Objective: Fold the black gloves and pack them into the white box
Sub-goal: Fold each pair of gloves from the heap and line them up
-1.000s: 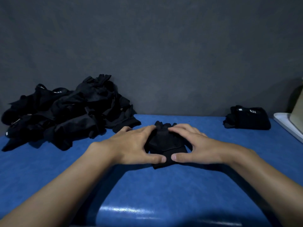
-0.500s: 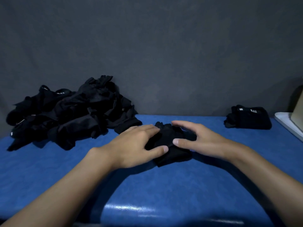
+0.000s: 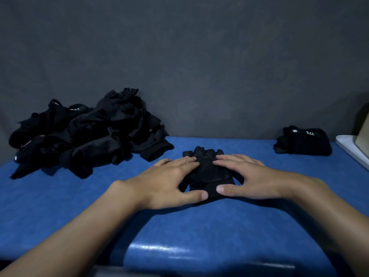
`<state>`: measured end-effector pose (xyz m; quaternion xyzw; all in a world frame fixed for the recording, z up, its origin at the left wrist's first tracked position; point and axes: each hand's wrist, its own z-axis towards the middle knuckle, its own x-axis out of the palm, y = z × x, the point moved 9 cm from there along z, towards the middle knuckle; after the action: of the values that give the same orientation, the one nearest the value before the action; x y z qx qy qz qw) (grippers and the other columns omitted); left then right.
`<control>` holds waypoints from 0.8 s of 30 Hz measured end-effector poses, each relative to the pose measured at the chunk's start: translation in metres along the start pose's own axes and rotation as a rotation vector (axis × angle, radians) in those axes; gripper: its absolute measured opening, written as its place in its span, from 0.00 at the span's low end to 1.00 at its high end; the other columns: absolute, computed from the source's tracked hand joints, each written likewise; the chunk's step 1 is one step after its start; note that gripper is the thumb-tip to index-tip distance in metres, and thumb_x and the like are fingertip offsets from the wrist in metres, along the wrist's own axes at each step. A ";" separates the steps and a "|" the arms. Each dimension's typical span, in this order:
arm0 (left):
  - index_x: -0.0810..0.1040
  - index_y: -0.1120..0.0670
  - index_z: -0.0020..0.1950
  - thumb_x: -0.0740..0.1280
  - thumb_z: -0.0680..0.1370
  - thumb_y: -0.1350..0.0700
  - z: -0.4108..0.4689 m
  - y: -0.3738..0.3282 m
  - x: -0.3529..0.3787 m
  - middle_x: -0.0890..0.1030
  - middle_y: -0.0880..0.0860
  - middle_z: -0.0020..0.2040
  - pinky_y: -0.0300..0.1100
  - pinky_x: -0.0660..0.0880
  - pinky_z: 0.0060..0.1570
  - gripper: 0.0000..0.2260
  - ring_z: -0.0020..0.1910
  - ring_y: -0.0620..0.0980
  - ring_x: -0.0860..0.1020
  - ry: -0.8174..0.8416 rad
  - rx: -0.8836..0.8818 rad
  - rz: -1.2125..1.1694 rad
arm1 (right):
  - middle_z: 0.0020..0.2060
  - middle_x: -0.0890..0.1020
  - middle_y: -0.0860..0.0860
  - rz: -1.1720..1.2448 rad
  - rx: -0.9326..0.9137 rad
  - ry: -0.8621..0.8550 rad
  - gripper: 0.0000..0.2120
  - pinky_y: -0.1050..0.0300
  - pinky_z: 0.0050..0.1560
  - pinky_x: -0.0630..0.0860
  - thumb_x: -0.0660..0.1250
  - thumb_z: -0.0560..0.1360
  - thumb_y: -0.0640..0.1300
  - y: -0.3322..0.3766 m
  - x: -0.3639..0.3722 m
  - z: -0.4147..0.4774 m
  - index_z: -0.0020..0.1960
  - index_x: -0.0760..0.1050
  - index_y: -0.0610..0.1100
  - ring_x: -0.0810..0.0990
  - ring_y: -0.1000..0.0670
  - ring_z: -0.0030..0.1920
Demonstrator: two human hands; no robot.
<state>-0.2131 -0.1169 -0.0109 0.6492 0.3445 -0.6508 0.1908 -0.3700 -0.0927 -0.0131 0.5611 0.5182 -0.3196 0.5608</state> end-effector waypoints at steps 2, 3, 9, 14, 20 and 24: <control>0.52 0.45 0.81 0.56 0.73 0.26 0.000 -0.004 -0.001 0.51 0.43 0.81 0.42 0.46 0.77 0.42 0.78 0.38 0.49 -0.014 0.008 -0.016 | 0.77 0.52 0.65 -0.001 0.003 -0.012 0.36 0.51 0.77 0.45 0.63 0.73 0.68 -0.001 -0.003 -0.004 0.77 0.54 0.62 0.45 0.59 0.77; 0.53 0.45 0.81 0.57 0.74 0.28 0.000 -0.005 -0.001 0.51 0.43 0.81 0.43 0.46 0.77 0.40 0.78 0.38 0.48 -0.017 0.012 -0.022 | 0.77 0.52 0.66 -0.004 0.008 -0.008 0.35 0.51 0.77 0.45 0.63 0.73 0.67 -0.002 -0.004 -0.007 0.77 0.55 0.62 0.45 0.60 0.77; 0.49 0.39 0.80 0.54 0.74 0.26 0.004 -0.007 0.011 0.44 0.44 0.82 0.48 0.39 0.77 0.38 0.78 0.38 0.39 0.053 0.013 0.048 | 0.76 0.44 0.68 -0.019 0.057 0.098 0.36 0.51 0.76 0.40 0.60 0.73 0.70 -0.010 0.003 -0.014 0.76 0.48 0.67 0.39 0.58 0.77; 0.50 0.37 0.79 0.50 0.68 0.22 0.004 -0.005 0.010 0.46 0.44 0.82 0.50 0.40 0.77 0.42 0.79 0.39 0.41 0.029 0.011 0.032 | 0.77 0.49 0.66 0.032 0.025 0.010 0.37 0.51 0.77 0.43 0.65 0.72 0.67 -0.005 -0.002 -0.013 0.76 0.52 0.65 0.43 0.59 0.77; 0.60 0.38 0.77 0.47 0.68 0.24 -0.002 -0.003 -0.012 0.58 0.42 0.79 0.51 0.53 0.76 0.39 0.77 0.42 0.56 -0.119 0.004 -0.094 | 0.72 0.61 0.68 0.193 -0.042 -0.135 0.39 0.47 0.77 0.54 0.64 0.63 0.75 -0.001 -0.016 -0.015 0.72 0.63 0.66 0.52 0.61 0.75; 0.71 0.43 0.71 0.44 0.72 0.29 -0.010 0.023 -0.041 0.68 0.43 0.72 0.50 0.62 0.72 0.36 0.73 0.45 0.64 -0.332 -0.092 -0.018 | 0.71 0.64 0.67 0.208 -0.044 -0.176 0.36 0.47 0.77 0.54 0.64 0.64 0.74 0.001 -0.015 -0.010 0.70 0.66 0.65 0.54 0.60 0.75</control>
<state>-0.1867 -0.1341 0.0254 0.5204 0.3434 -0.7342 0.2687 -0.3750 -0.0861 0.0035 0.5691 0.4130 -0.2962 0.6464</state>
